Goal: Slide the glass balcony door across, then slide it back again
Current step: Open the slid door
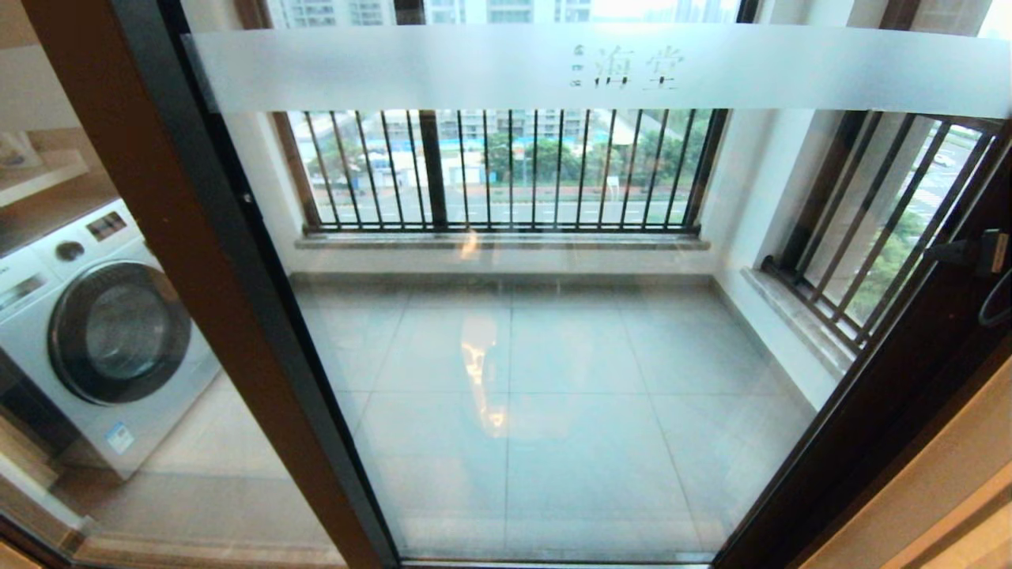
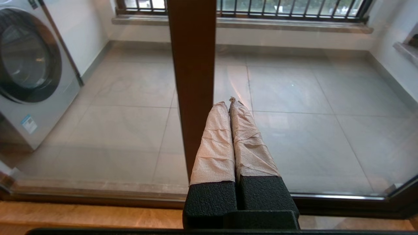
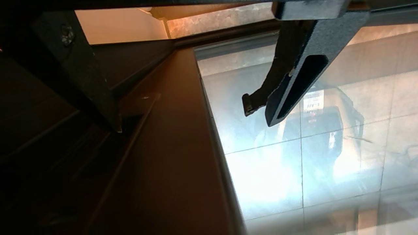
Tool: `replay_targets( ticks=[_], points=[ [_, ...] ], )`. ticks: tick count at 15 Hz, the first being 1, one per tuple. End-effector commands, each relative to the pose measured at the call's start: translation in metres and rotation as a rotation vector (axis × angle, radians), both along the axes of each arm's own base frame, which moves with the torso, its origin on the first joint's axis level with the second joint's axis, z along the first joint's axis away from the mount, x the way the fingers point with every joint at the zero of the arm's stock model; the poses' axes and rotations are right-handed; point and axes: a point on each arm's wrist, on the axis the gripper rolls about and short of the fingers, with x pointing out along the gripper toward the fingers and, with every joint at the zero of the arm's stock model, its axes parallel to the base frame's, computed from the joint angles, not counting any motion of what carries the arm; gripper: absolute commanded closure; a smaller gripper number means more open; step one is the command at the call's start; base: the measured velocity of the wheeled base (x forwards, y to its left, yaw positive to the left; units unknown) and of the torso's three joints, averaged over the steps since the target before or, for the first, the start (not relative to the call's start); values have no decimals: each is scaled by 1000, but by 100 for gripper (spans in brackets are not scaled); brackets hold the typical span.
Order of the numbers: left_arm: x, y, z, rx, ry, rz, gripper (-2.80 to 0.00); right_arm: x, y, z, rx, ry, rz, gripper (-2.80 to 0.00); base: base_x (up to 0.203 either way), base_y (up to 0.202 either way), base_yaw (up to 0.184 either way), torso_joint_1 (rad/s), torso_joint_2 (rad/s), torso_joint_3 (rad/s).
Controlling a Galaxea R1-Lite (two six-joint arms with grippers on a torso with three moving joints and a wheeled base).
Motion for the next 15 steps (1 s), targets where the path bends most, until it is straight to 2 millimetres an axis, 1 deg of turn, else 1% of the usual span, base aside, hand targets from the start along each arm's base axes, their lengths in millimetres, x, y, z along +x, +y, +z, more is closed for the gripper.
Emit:
replay_targets(
  ticks=[1,5,9,12,15],
  points=[
    [0,0,0,0,1,1,0,3,-1,-1,-1,-1,4,-280,0,0,0,0,0,0],
    [0,0,0,0,1,1,0,5,-2,-1,-4,-3,5,-280,0,0,0,0,0,0],
    [0,0,0,0,1,1,0,12,-3,-3,3,-3,10,-280,0,0,0,0,0,0],
    [0,0,0,0,1,1,0,15,7,0,24,-14,27,-280,0,0,0,0,0,0],
    [0,0,0,0,1,1,0,14,17,3,28,-16,49,-280,0,0,0,0,0,0]
  ],
)
